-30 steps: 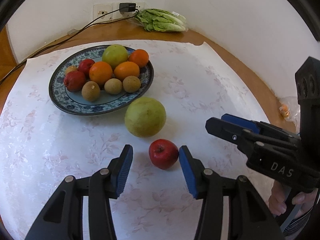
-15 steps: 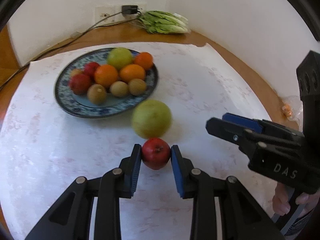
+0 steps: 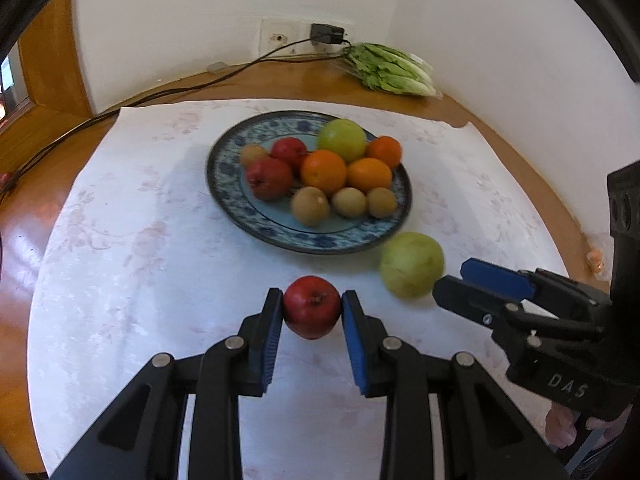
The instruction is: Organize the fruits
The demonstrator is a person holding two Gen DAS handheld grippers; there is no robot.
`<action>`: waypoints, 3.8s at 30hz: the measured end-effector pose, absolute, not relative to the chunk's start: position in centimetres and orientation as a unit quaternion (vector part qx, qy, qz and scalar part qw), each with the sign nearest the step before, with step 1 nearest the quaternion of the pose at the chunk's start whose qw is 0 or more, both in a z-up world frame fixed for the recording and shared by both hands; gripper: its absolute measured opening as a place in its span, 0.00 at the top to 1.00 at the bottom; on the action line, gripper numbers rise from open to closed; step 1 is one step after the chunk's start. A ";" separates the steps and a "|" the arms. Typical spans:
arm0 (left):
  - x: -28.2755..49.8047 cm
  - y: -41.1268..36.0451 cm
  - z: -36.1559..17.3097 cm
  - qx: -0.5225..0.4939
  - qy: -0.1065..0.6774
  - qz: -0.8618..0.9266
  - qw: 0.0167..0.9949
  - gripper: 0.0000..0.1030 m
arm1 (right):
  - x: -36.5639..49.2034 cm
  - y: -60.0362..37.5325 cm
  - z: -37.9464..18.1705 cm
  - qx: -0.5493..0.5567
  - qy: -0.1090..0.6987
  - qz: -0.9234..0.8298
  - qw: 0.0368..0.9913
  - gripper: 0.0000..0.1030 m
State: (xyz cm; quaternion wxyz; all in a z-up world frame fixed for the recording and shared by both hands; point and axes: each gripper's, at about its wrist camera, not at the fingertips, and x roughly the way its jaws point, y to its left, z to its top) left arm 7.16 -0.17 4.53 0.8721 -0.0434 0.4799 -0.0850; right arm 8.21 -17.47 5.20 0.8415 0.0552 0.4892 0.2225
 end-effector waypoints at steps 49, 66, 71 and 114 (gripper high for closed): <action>14.3 2.2 3.4 -0.056 0.460 -0.080 0.882 0.70 | 12.9 -15.7 7.0 0.021 0.442 0.201 0.874 0.58; 13.8 2.3 4.1 -0.057 0.454 -0.078 0.886 0.61 | 14.2 -15.9 5.7 0.042 0.432 0.194 0.880 0.58; 13.2 2.3 4.6 -0.059 0.453 -0.075 0.886 0.55 | 14.1 -15.8 5.6 0.044 0.431 0.197 0.880 0.57; 8.3 1.0 2.5 -0.036 0.481 -0.041 0.875 0.30 | 9.1 -17.2 3.5 -0.007 0.482 0.147 0.864 0.32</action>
